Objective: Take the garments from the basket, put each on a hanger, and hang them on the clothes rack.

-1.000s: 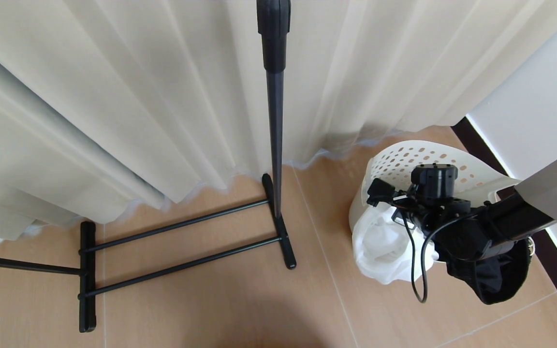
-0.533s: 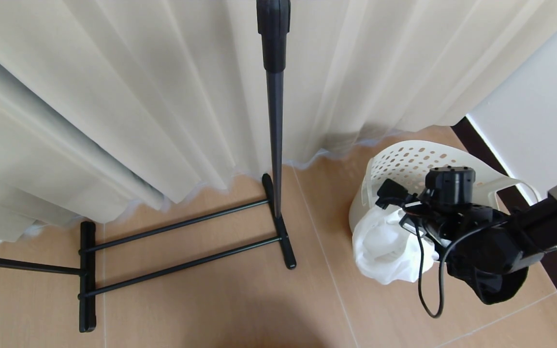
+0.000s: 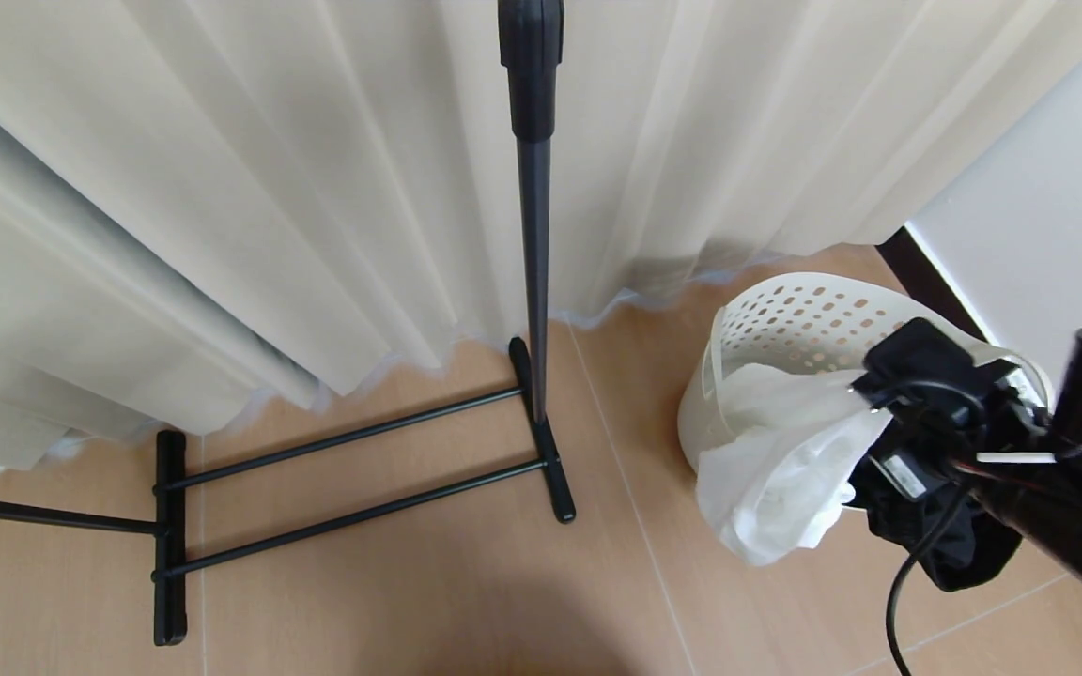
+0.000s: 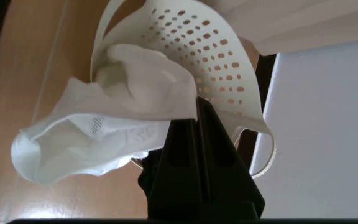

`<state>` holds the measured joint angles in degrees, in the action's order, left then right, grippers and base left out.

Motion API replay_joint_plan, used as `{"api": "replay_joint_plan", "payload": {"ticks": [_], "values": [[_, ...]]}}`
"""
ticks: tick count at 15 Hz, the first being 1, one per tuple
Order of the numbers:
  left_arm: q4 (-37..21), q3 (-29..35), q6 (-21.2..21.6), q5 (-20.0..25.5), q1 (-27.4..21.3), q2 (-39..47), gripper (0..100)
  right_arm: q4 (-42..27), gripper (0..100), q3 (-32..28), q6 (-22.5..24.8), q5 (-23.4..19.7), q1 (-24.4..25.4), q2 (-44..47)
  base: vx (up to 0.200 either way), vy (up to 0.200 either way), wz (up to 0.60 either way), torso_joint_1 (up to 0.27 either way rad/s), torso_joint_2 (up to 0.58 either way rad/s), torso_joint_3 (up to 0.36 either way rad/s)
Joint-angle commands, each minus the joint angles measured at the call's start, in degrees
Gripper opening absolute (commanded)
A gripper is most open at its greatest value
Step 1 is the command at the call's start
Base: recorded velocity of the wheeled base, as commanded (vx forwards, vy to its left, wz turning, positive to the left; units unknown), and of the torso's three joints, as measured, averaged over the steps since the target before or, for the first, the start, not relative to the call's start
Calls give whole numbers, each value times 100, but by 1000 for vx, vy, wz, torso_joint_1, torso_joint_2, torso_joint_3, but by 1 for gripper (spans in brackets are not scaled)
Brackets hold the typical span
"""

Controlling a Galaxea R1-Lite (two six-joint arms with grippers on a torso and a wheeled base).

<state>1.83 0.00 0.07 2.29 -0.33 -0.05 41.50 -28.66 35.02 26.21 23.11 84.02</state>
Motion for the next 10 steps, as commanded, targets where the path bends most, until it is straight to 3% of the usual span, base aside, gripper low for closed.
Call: {"api": "replay_joint_plan", "payload": {"ticks": [1,3,6,10], "values": [[2,0,1,-1,-2,5,100,-19,0,458,-382,-2,589,-1564,0,0,0,0,0,0],[2,0,1,-1,-2,5,100,-19,0,493,-620,-2,853,-1810,0,0,0,0,0,0],[2,0,10,8,-2,5,100,-19,0,554,-637,-55,862,-1775,0,0,0,1,4,25],[2,0,10,8,-2,5,100,-28,0,581,-637,-99,862,-1713,0,0,0,0,2,166]]}}
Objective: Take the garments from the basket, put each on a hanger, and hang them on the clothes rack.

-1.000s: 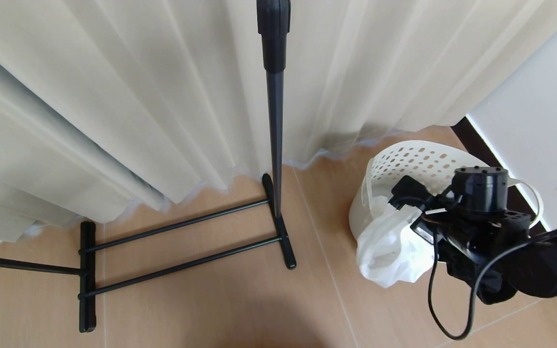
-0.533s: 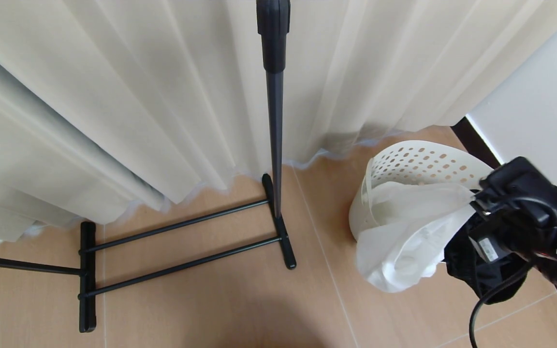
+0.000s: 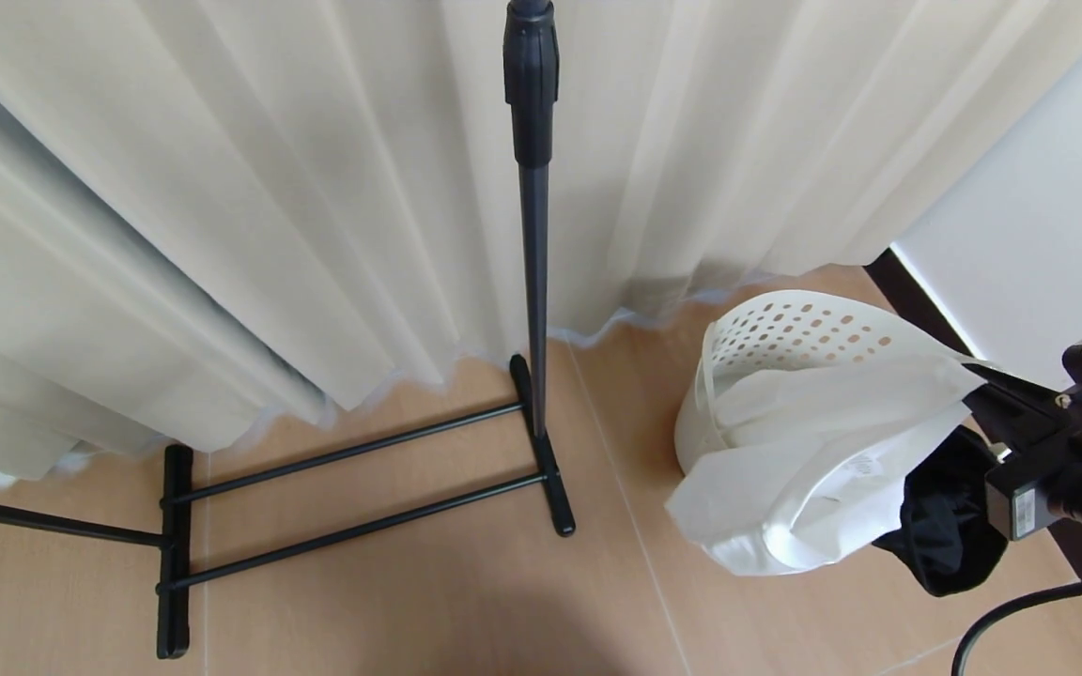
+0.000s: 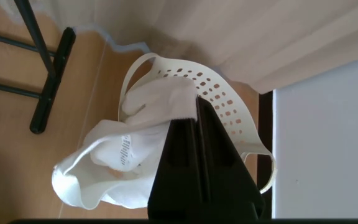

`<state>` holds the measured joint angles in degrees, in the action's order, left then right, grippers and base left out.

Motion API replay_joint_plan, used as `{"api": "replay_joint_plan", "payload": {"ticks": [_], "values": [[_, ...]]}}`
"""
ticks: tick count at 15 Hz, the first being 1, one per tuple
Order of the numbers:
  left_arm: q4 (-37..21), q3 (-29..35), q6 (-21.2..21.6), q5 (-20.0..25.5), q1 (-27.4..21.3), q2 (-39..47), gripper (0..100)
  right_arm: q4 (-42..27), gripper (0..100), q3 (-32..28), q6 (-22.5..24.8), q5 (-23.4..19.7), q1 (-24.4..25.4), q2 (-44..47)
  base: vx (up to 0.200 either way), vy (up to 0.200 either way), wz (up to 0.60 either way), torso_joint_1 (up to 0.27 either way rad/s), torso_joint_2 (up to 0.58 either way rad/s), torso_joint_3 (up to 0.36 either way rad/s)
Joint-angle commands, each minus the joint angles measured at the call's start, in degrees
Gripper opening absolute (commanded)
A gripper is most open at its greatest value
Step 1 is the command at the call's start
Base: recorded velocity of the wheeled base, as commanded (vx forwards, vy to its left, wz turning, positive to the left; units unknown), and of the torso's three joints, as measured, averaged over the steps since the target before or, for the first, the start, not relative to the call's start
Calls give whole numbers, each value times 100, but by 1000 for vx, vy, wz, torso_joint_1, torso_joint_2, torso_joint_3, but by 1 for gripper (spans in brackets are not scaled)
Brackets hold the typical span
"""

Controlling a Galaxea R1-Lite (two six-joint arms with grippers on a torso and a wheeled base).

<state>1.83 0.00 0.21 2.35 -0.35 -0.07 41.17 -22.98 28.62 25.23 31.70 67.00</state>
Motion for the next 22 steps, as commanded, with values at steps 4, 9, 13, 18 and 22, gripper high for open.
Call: {"api": "replay_joint_plan", "payload": {"ticks": [4,9,13,18,22], "values": [[2,0,-3,2,0,7,100,14,0,57,-50,-36,3,243,0,0,0,0,2,199],[2,0,-3,2,0,7,100,32,0,109,-226,-80,-32,393,0,0,0,0,2,197],[2,0,6,2,0,7,100,40,0,66,-226,-89,-41,402,0,0,0,-1,0,203],[2,0,6,2,0,7,100,32,0,74,-296,-80,-41,410,0,0,0,2,2,205],[2,0,6,2,0,7,100,5,0,-14,-296,-599,-533,498,0,0,0,6,4,205]]}}
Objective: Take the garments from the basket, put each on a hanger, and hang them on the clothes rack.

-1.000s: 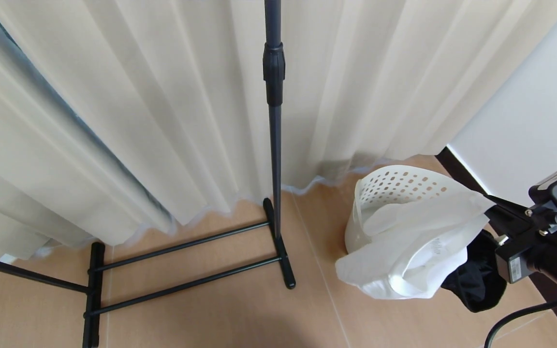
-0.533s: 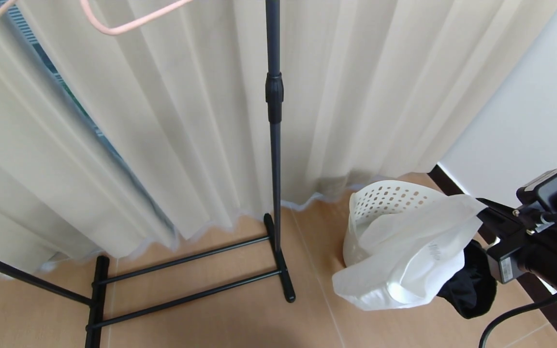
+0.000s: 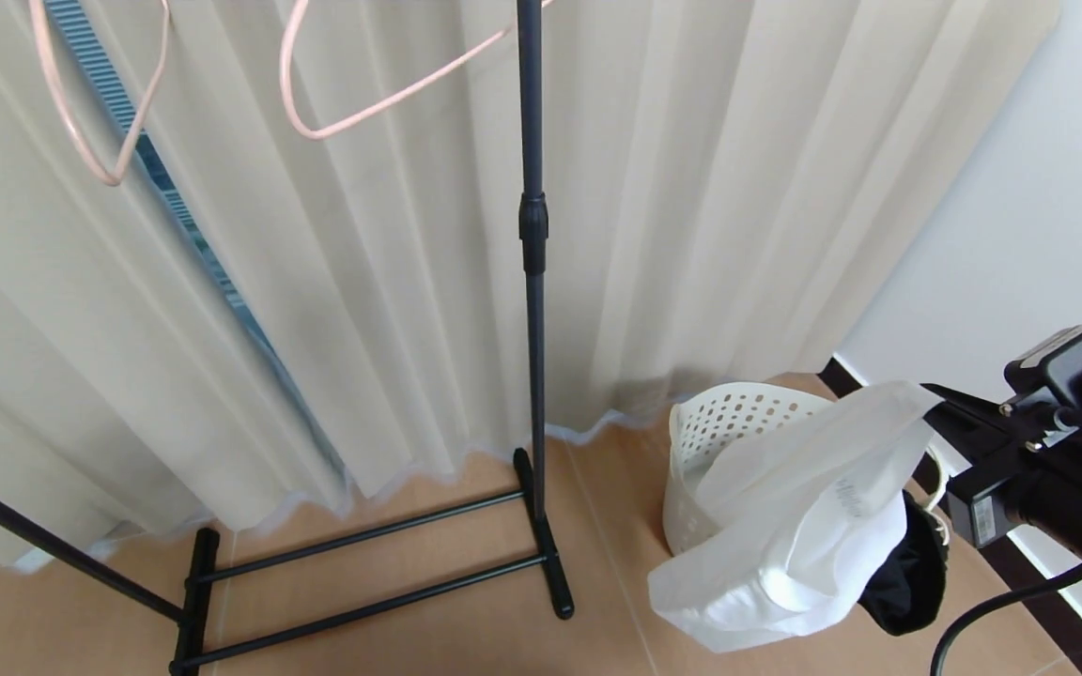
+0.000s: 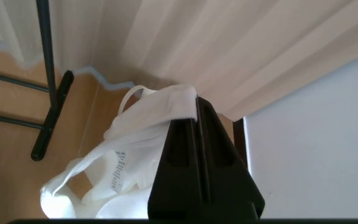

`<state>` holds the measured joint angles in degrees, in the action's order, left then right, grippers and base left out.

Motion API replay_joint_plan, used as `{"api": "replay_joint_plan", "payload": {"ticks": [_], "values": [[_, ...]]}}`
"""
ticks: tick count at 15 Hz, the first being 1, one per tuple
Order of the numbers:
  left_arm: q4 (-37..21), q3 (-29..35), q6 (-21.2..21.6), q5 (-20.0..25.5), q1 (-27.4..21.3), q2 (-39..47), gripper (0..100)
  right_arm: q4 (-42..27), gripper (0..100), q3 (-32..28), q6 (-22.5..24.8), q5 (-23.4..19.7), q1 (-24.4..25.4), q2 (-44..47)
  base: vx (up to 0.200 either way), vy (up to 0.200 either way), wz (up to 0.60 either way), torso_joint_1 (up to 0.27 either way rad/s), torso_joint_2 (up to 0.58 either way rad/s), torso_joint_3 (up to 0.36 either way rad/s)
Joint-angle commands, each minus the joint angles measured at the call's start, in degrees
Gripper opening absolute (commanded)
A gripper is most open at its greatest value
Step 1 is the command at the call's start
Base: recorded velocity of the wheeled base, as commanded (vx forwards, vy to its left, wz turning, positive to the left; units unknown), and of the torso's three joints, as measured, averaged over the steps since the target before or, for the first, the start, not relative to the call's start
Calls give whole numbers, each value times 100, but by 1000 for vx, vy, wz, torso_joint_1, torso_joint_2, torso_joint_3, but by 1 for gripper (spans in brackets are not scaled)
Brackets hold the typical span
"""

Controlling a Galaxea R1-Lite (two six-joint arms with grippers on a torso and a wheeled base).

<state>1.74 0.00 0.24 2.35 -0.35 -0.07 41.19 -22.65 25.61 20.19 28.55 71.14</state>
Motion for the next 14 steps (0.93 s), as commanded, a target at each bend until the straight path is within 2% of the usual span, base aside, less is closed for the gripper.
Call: {"api": "replay_joint_plan", "payload": {"ticks": [1,5,10,14], "values": [[10,0,2,2,0,7,100,20,0,-38,5,-120,-333,154,0,0,0,46,-193,36],[10,0,2,2,0,7,100,20,0,-38,5,-129,-333,137,0,0,0,88,-380,-94],[10,0,2,2,0,7,100,12,0,-38,5,-129,-341,31,0,0,0,151,-487,-281],[10,0,2,2,0,7,100,12,0,-29,5,-129,-341,31,0,0,0,177,-507,-171]]}}
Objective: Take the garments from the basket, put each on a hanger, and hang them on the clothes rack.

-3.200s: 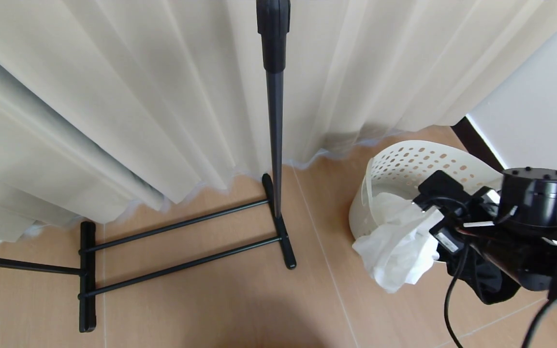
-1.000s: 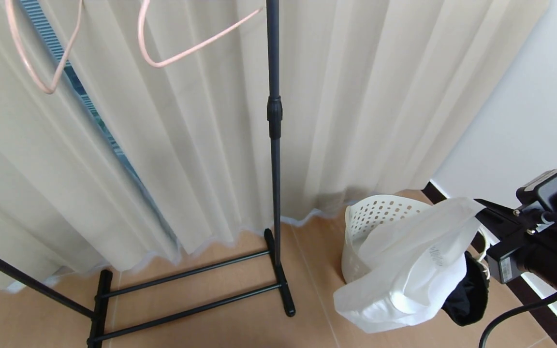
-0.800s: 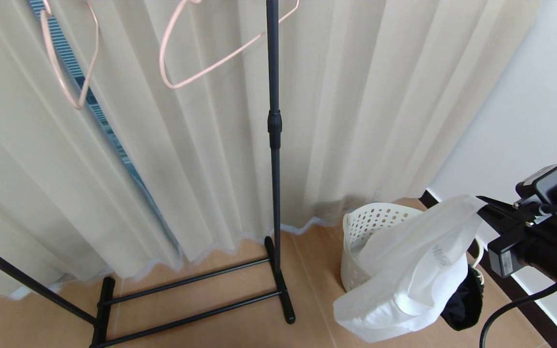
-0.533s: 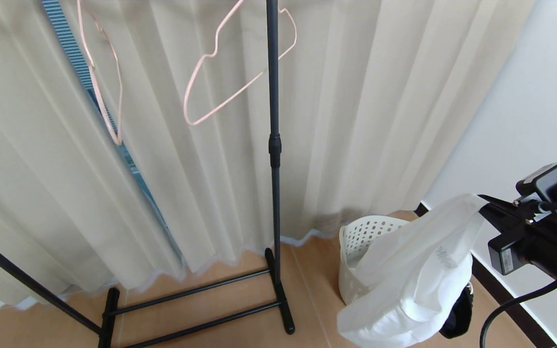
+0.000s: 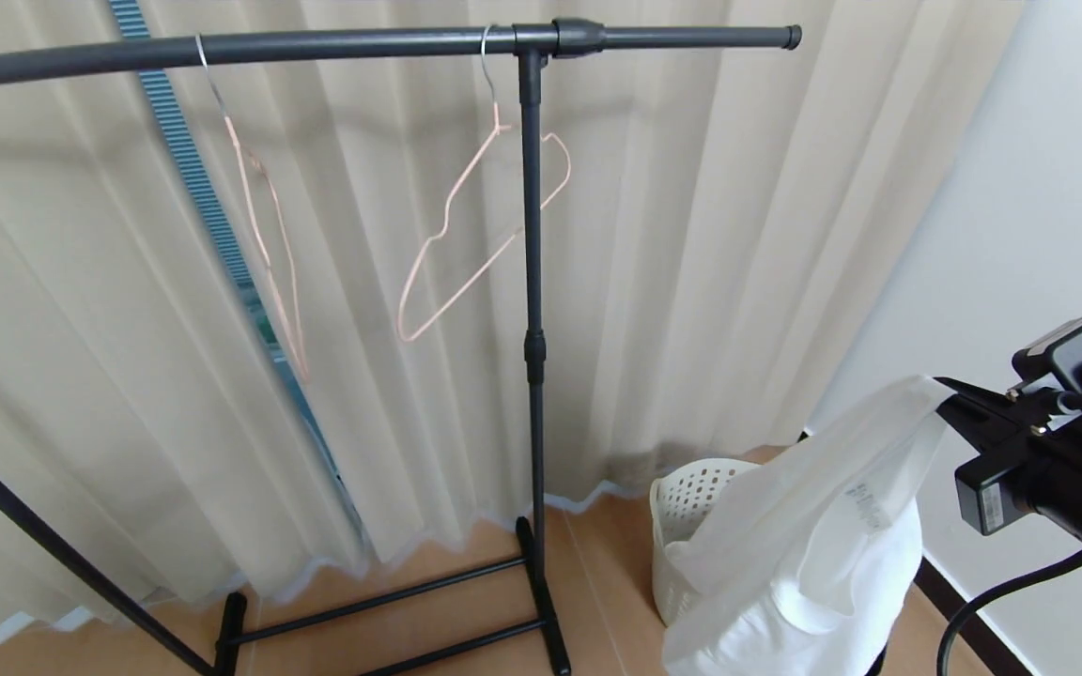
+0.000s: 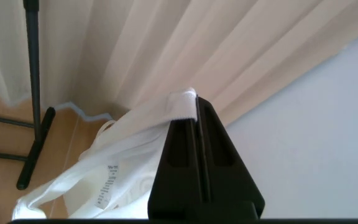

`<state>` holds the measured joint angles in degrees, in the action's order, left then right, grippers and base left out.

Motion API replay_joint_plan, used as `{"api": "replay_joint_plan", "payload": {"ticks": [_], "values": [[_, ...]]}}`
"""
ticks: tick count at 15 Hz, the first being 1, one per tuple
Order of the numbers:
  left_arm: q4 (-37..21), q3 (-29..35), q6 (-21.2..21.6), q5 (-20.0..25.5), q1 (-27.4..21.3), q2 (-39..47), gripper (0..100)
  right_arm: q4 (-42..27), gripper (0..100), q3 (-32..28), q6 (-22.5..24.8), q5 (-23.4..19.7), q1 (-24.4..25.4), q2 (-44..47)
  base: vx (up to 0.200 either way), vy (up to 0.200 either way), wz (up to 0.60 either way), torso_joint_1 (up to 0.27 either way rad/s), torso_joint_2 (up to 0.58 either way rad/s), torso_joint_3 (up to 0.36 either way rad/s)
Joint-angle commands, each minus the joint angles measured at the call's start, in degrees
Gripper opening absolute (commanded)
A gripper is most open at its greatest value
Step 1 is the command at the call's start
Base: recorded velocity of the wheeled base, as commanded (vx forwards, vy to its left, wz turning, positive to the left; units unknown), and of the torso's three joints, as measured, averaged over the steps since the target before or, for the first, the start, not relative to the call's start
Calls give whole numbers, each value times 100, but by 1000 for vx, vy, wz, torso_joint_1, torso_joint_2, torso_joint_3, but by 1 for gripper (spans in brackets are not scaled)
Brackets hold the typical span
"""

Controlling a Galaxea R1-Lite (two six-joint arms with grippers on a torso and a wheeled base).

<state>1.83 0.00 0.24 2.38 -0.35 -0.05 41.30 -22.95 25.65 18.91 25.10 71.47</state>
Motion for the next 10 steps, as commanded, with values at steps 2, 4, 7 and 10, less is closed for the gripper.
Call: {"api": "replay_joint_plan", "payload": {"ticks": [2,4,7,10], "values": [[2,0,2,0,0,5,100,1,0,10,2,-1,4,-11,0,0,0,200,-527,-137],[2,0,2,0,0,5,100,9,0,10,10,-1,4,-11,0,0,0,220,-544,-122],[2,0,2,0,0,5,100,1,0,19,10,8,4,-55,0,0,0,230,-575,-273],[2,0,2,0,0,5,100,1,0,45,10,8,4,-72,0,0,0,258,-605,-214]]}}
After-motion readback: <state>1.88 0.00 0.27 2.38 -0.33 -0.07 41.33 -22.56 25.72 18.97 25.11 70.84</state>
